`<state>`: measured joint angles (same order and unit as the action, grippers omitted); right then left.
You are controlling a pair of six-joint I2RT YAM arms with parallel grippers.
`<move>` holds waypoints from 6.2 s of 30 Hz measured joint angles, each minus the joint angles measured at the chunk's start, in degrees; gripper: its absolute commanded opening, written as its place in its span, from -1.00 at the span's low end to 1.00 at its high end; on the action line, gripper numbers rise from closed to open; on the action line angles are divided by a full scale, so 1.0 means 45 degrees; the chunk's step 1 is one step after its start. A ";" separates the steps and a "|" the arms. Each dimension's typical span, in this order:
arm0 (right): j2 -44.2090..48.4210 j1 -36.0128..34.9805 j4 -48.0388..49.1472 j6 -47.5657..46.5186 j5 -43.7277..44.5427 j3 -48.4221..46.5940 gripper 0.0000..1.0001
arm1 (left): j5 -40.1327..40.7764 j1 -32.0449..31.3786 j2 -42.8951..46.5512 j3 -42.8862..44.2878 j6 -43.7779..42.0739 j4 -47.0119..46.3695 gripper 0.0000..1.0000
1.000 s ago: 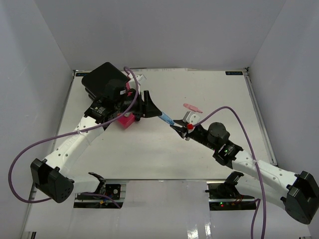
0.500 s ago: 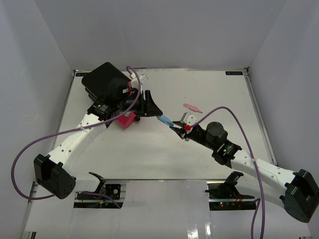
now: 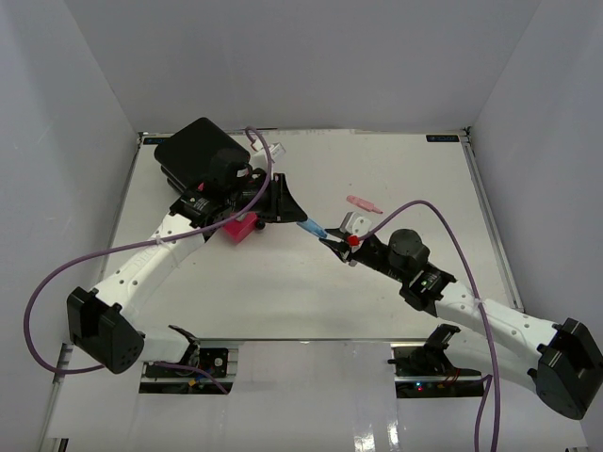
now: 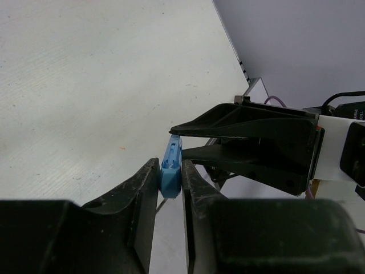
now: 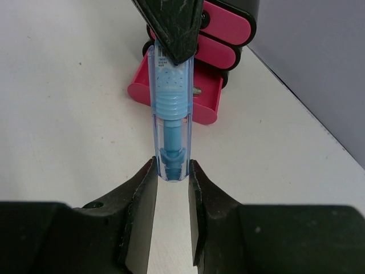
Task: Sort the stationery into containers
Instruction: Close the pen cap on the pen, then place the pen in the drawer, then pick up the pen from the center of the board.
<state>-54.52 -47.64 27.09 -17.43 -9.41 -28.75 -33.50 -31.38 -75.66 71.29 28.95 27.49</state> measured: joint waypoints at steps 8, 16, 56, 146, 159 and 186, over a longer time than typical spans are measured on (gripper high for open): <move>-0.0078 0.0000 -0.0262 -0.0015 -0.0073 -0.0185 -0.74 | 0.0102 -0.0146 0.0000 -0.0083 -0.0155 -0.0029 -0.57; -0.0233 0.0010 -0.1078 -0.0063 -0.0146 -0.0515 -0.80 | 0.0384 -0.0359 -0.0015 -0.0306 -0.0248 -0.0175 -0.59; -0.1491 0.0253 -0.3784 -0.0078 -0.0238 -0.1991 -0.82 | 0.1666 -0.0908 -0.0393 -0.1190 -0.0131 -0.1525 -1.00; 0.2696 0.0204 -0.3152 0.3497 0.5008 0.2142 0.82 | 0.8184 0.3711 -0.0583 -0.6178 0.0782 -0.7946 0.89; -0.2948 0.4721 -0.4804 0.4269 0.3939 -0.2497 0.86 | 0.5489 0.3711 0.2069 -0.4716 -0.2118 -0.5163 0.96; -1.2522 0.7572 -0.8816 -0.1710 -0.0928 -1.0088 0.88 | 0.3385 0.3711 0.1496 -0.5090 -0.2127 -0.3857 0.96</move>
<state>-110.87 -13.56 -12.58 -25.12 -13.58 -74.15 -18.26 -14.68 -68.93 48.38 19.38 10.13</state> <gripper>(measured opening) 0.968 0.979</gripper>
